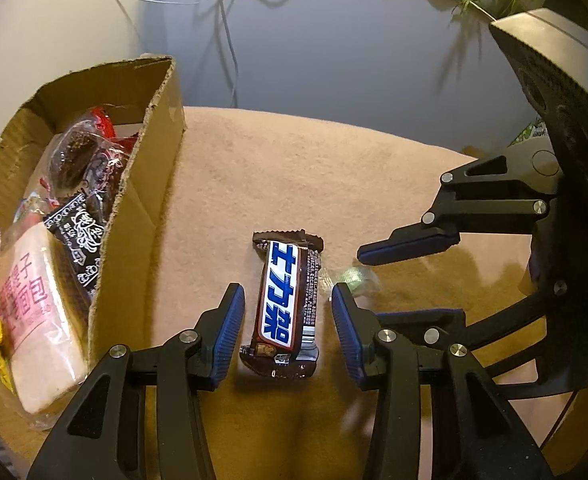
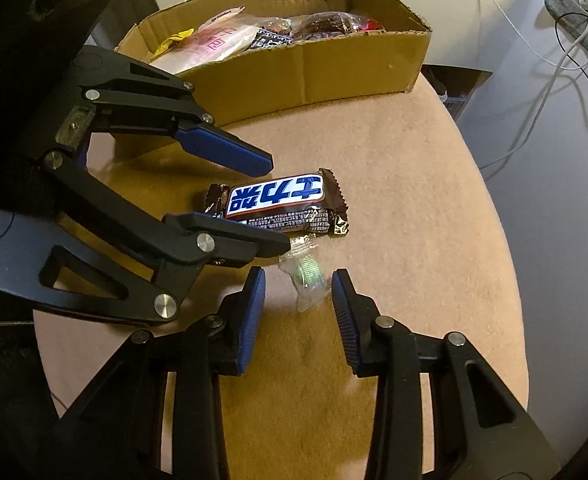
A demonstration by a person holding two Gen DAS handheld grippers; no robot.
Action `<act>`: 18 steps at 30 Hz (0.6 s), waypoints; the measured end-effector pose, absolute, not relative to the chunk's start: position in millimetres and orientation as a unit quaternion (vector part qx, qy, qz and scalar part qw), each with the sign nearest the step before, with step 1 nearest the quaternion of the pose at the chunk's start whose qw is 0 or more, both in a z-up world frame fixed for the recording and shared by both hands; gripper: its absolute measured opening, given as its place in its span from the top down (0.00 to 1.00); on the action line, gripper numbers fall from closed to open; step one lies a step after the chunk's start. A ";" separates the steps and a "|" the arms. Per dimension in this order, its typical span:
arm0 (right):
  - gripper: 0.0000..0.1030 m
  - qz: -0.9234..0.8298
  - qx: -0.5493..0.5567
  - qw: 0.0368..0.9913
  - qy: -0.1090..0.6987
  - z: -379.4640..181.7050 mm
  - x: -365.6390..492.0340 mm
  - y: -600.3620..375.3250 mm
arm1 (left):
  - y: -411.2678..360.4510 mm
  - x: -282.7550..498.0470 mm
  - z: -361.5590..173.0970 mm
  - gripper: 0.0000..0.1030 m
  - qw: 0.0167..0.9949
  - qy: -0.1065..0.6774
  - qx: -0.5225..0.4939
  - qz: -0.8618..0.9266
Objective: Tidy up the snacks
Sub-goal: 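Grasp the Snickers bar with the left tool while the right tool grasps the green wrapped candy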
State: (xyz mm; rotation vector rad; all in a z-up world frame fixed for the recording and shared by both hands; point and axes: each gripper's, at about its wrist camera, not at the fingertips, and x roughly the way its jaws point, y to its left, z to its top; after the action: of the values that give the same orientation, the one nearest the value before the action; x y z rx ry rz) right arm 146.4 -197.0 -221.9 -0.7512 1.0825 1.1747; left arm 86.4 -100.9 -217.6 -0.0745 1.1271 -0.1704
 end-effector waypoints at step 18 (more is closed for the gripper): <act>0.82 0.492 -0.340 0.644 0.476 -226.9 145.3 -203.9 | -101.6 93.2 -227.5 0.74 0.838 0.538 -0.041 -0.078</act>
State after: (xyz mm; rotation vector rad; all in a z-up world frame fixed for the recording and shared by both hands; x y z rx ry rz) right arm 145.3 -203.9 -226.9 -0.7740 1.0838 1.1213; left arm 93.2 -101.6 -227.5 -0.0860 1.1391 -0.1653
